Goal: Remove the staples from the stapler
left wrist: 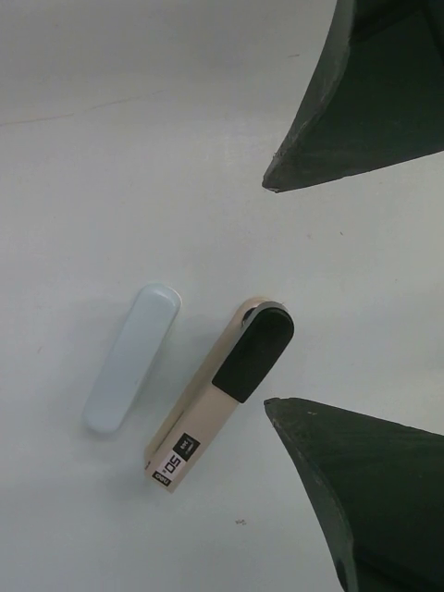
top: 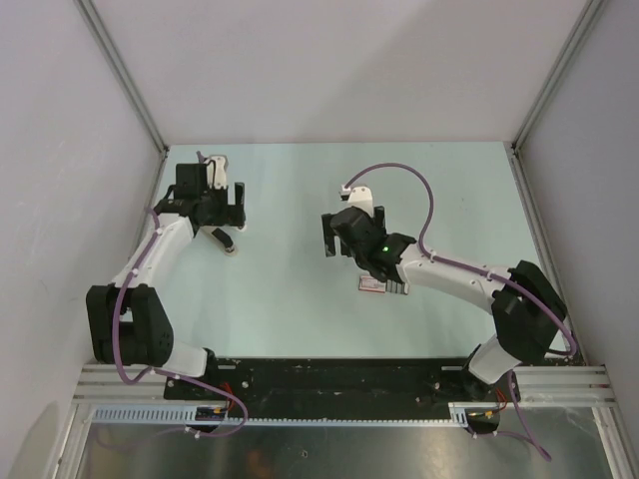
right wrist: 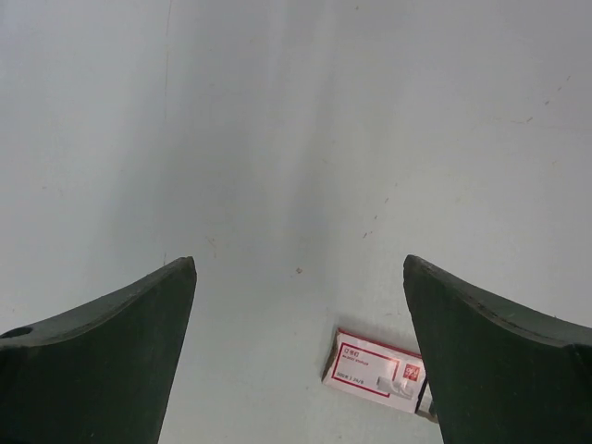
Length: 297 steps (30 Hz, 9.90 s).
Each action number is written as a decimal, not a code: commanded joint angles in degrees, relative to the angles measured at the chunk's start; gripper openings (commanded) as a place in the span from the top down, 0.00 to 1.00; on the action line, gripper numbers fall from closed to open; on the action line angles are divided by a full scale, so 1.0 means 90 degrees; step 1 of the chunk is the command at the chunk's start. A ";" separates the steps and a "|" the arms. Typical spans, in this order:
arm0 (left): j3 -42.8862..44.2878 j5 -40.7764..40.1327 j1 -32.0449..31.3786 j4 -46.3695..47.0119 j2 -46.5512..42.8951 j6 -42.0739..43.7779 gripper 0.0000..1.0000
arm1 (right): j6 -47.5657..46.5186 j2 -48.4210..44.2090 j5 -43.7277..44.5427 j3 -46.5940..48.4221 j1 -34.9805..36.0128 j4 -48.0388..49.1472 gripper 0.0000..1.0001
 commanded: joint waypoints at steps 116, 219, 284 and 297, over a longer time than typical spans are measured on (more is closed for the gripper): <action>0.2145 -0.1384 -0.0201 -0.0208 0.3471 -0.1790 0.42 | -0.0572 -0.0851 -0.4548 -0.2192 -0.1625 0.3226 0.01; -0.1554 0.1116 0.1753 -0.1376 -0.2662 0.1515 0.02 | 0.2348 0.4319 -0.0641 0.4665 0.1800 -0.1269 0.89; -0.1955 0.4397 0.1715 -0.2431 -0.1579 0.4937 0.61 | 0.4682 0.2425 -0.2593 0.0890 0.1686 0.4546 1.00; -0.2185 0.3657 0.1721 -0.2417 -0.1954 0.5449 0.91 | 0.4478 0.2241 -0.2748 0.0487 0.1622 0.4499 1.00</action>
